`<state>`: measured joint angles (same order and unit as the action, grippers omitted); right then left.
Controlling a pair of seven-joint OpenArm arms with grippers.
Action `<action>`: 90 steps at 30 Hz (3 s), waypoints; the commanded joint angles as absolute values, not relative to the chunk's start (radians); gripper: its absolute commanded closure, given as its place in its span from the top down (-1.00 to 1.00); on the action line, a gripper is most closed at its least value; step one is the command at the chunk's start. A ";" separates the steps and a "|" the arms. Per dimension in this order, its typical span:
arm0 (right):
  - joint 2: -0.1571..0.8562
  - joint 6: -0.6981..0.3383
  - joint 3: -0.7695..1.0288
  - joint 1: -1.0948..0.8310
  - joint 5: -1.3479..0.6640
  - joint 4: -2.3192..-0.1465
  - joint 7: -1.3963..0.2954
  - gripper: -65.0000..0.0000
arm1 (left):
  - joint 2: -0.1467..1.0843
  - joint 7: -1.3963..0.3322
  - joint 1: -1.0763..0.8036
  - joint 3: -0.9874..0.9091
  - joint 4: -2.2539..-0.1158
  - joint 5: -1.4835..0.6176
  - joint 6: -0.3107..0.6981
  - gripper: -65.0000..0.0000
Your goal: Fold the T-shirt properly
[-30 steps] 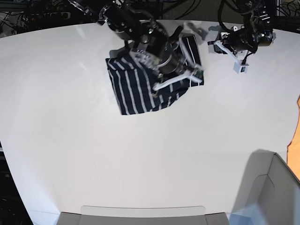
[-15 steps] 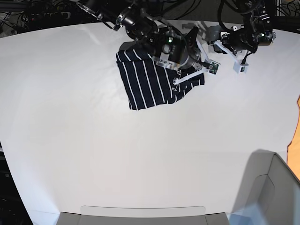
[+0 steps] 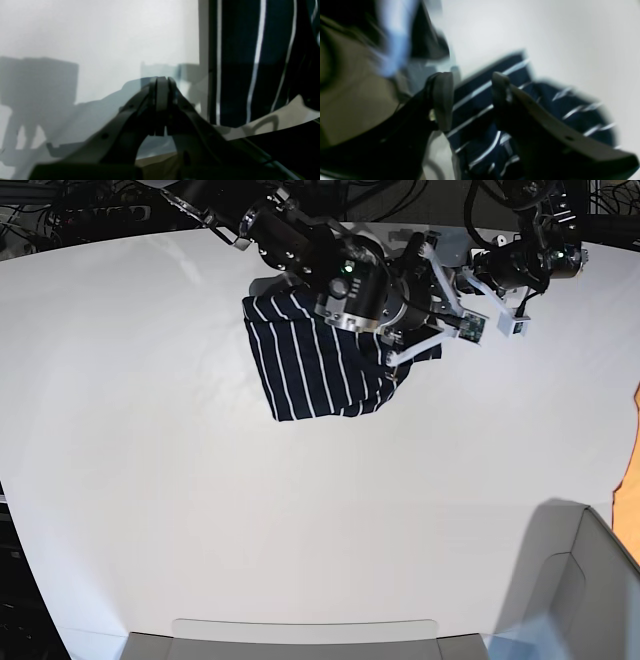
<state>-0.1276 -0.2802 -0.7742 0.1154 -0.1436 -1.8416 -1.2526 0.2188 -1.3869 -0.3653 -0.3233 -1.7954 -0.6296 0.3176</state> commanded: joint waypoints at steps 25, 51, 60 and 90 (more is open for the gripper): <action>0.194 -0.302 -0.116 0.019 -0.147 -2.000 -1.334 -1.00 | 0.240 -1.142 -0.260 0.193 -2.035 -0.630 0.317 -1.00; 0.154 -0.487 -0.625 0.019 -0.145 -1.765 -1.282 -1.00 | 0.298 -1.101 -0.234 -0.119 -1.828 -0.479 0.094 -1.00; 0.128 -0.484 -0.636 -0.019 -0.142 -1.985 -1.267 -1.00 | 0.259 -1.113 -0.150 -0.226 -1.917 -0.481 0.097 -1.00; 0.031 -0.490 -0.394 0.051 -0.147 -1.736 -1.241 -1.00 | 0.208 -1.099 -0.269 -0.070 -1.794 -0.420 0.282 -1.00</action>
